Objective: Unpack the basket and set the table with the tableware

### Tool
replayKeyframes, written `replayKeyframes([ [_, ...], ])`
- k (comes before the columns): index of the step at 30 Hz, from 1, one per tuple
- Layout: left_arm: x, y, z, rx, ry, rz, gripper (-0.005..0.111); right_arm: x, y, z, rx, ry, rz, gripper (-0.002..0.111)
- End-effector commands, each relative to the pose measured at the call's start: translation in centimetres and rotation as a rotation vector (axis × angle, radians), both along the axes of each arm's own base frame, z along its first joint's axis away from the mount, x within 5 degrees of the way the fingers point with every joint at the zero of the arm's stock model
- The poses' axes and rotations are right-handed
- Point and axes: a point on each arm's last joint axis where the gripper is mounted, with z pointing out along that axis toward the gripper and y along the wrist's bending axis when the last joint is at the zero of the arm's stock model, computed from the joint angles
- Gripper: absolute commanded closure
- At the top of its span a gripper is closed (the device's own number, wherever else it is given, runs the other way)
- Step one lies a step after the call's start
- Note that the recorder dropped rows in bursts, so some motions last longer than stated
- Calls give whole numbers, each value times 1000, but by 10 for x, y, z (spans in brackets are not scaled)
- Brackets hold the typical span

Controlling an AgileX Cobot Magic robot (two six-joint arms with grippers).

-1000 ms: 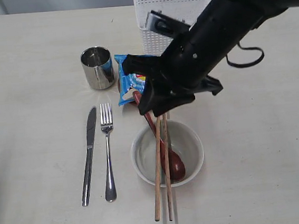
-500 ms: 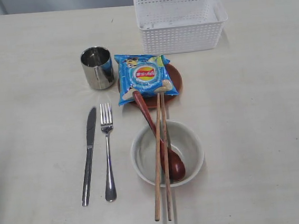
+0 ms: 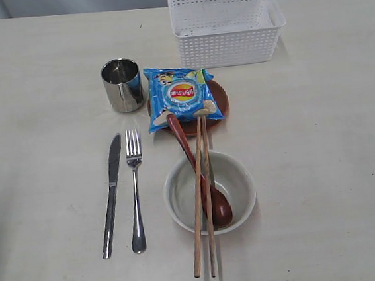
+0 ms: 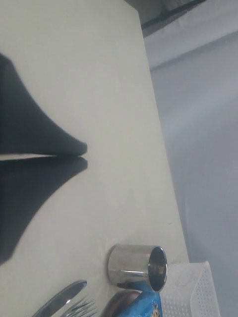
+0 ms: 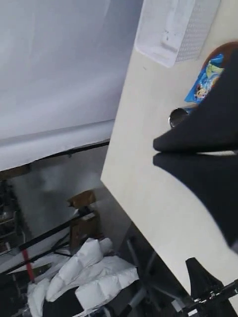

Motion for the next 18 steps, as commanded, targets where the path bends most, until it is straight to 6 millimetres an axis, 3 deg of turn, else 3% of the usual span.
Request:
replayKeyframes([
  [1, 0, 0, 0, -8, -8, 5, 107, -23, -14, 8, 40, -79, -3, 109],
  [8, 0, 0, 0, -8, -8, 5, 107, -50, -31, 4, 82, -141, -6, 109],
  [15, 0, 0, 0, -8, -8, 5, 107, -79, -50, -31, 96, -178, -11, 109],
  [18, 0, 0, 0, -8, -8, 5, 107, -87, -61, -46, 53, -271, -73, 109],
])
